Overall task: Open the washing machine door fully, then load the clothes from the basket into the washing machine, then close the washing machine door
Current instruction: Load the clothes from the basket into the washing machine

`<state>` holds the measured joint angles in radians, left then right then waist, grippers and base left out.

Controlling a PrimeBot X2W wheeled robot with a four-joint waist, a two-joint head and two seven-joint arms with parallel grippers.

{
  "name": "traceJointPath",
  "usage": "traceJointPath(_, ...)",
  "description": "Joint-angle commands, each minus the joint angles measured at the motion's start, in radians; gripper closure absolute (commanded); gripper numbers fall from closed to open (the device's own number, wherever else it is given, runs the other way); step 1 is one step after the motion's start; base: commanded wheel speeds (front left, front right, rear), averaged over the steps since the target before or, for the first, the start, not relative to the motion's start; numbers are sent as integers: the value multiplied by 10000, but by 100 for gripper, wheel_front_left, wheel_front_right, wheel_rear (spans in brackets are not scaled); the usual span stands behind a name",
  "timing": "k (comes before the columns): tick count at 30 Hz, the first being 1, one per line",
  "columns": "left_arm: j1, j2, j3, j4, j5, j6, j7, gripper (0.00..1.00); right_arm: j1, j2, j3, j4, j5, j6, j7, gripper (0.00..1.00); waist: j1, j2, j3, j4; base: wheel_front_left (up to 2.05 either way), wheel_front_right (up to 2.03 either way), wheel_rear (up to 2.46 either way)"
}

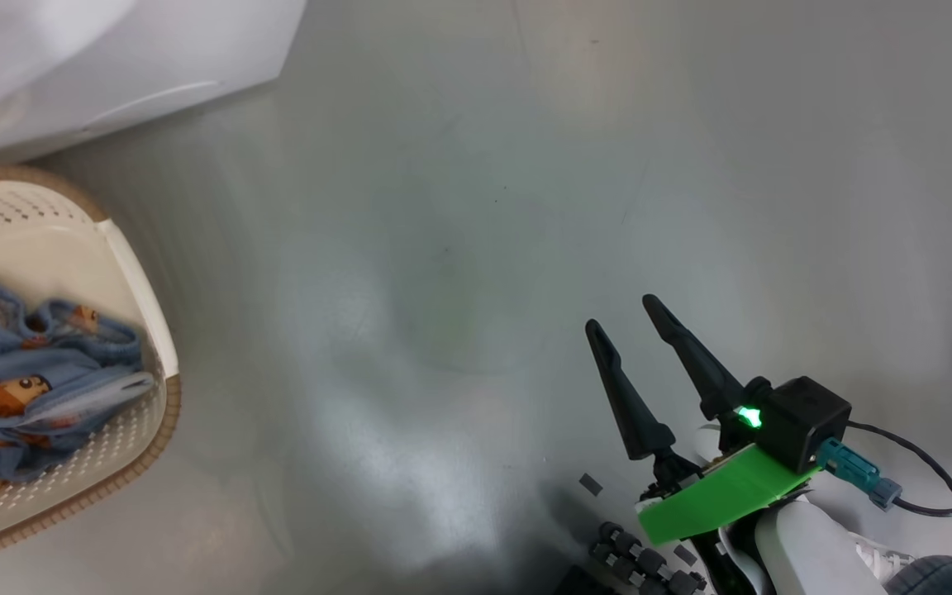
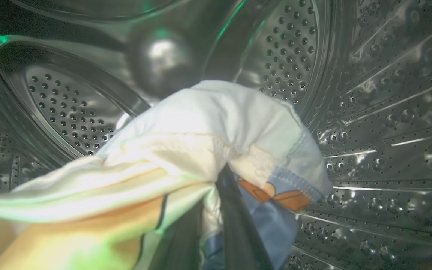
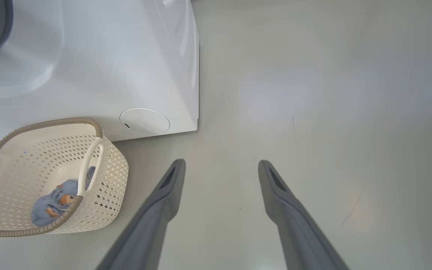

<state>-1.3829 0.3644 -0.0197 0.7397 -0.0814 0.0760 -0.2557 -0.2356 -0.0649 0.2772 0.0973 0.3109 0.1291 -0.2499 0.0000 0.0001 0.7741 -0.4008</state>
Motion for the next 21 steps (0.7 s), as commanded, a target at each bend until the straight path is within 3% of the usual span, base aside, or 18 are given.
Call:
traceJointPath(1,-178,466,33,-386,106,24,-61,100,404,-137,150,-192,76,16,-118,0,0,-1,76,44,0,0,0)
traceJointPath(12,-254,441,299,-1767,176,125,-61,100,703,-379,-90,-349,4,16,-118,0,0,-1,153,358,0,0,0)
traceJointPath(21,-82,202,-51,253,397,142,-61,100,904,-440,-110,-325,21,16,-118,0,0,-1,-88,555,0,0,0)
